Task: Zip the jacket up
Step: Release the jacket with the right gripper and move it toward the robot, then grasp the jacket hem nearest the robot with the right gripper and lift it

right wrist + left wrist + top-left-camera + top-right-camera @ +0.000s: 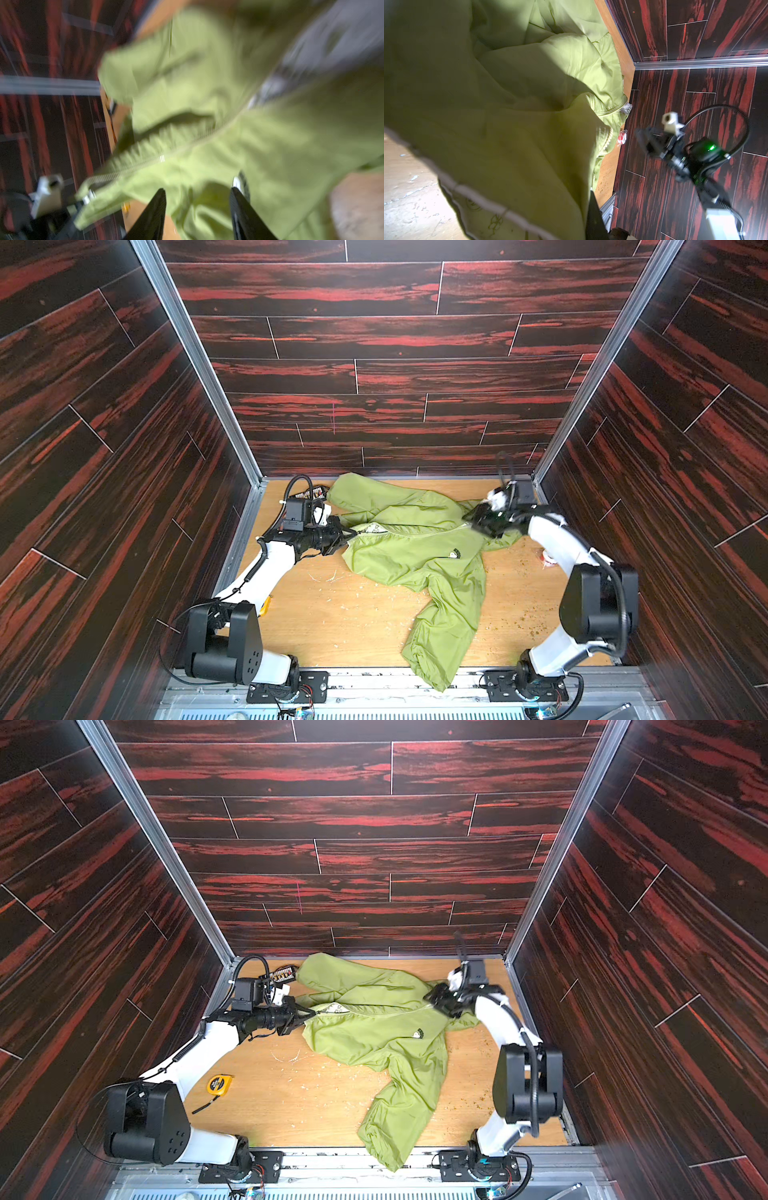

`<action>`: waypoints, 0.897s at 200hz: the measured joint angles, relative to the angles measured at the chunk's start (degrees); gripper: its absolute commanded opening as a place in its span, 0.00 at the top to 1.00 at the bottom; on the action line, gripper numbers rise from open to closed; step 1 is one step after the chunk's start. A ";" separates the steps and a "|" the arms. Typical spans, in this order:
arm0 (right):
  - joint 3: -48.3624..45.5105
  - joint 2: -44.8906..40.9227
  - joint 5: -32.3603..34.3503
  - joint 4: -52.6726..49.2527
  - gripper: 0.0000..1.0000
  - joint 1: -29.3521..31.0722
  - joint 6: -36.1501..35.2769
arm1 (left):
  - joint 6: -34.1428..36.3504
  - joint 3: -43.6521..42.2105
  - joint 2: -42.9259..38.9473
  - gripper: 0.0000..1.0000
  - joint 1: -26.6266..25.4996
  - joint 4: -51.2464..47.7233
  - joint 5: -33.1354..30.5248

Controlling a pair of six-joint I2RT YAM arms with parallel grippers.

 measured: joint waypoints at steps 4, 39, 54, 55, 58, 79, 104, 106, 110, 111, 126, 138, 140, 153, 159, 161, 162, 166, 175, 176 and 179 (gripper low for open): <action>-1.81 -0.63 -0.31 -0.33 0.48 1.36 -0.39 | 0.02 0.00 0.00 1.00 0.00 0.02 -0.07; -14.10 -5.51 -2.95 -4.52 0.44 10.21 -3.02 | 0.00 -0.04 0.00 1.00 0.00 0.00 -0.07; -16.61 -8.61 -3.98 -6.47 0.42 12.96 -4.09 | 0.02 -0.07 0.00 1.00 0.00 -0.02 -0.02; -16.74 -8.94 -4.09 -6.69 0.42 13.27 -4.22 | 0.02 -0.07 0.00 1.00 0.00 -0.02 -0.02; -16.98 -9.57 -4.26 -7.02 0.42 13.84 -4.50 | 0.02 -0.07 0.00 1.00 0.00 -0.02 -0.04; -17.16 -12.98 -5.79 -9.46 0.40 18.38 -6.54 | 0.04 -0.07 0.00 1.00 0.00 -0.09 0.11; -17.57 -13.81 -6.45 -11.98 0.37 23.98 -8.09 | 0.07 -0.11 0.00 1.00 0.00 -0.28 0.20; -17.75 -13.81 -6.45 -12.09 0.37 24.41 -8.15 | 0.07 -0.11 0.00 1.00 0.00 -0.33 0.20; -18.01 -13.81 -6.47 -12.33 0.37 25.05 -8.17 | 0.07 -0.15 0.00 1.00 0.00 -0.35 0.22; -18.10 -13.81 -6.45 -12.46 0.37 25.27 -8.22 | 0.09 -0.17 0.00 1.00 0.00 -0.35 0.24; -18.93 -13.68 -6.12 -13.66 0.37 27.36 -8.26 | 0.11 -0.20 0.00 1.00 0.00 -0.55 0.35; -18.80 -12.94 -5.35 -14.69 0.37 29.18 -8.28 | 0.24 -0.22 0.00 1.00 0.00 -0.57 0.42; -18.71 -12.74 -5.16 -14.88 0.37 29.51 -8.28 | 0.26 -0.22 0.00 1.00 0.00 -0.57 0.42; -17.75 -11.15 -3.76 -16.02 0.37 32.52 -8.31 | 0.37 -0.22 0.00 1.00 0.00 -0.74 0.48; -17.18 -10.49 -3.17 -16.50 0.37 33.94 -8.31 | 0.46 -0.22 0.00 1.00 0.00 -0.83 0.50; -16.94 -10.27 -3.06 -16.65 0.37 34.47 -8.33 | 0.50 -0.22 0.00 1.00 0.00 -0.87 0.50; -16.85 -10.19 -2.99 -16.72 0.37 34.69 -8.35 | 0.48 -0.22 0.00 1.00 0.00 -0.90 0.50; -16.46 -9.90 -2.73 -17.03 0.37 35.58 -8.35 | 0.50 -0.22 0.00 1.00 0.00 -0.94 0.52; -15.32 -9.27 -2.27 -17.75 0.37 37.64 -8.41 | 0.57 -0.22 0.00 1.00 0.00 -1.07 0.55; -15.23 -9.22 -2.25 -17.81 0.37 37.79 -8.41 | 0.59 -0.22 0.00 1.00 0.00 -1.09 0.55; -14.86 -9.09 -2.10 -18.03 0.37 38.36 -8.46 | 0.63 -0.22 0.00 1.00 0.00 -1.16 0.55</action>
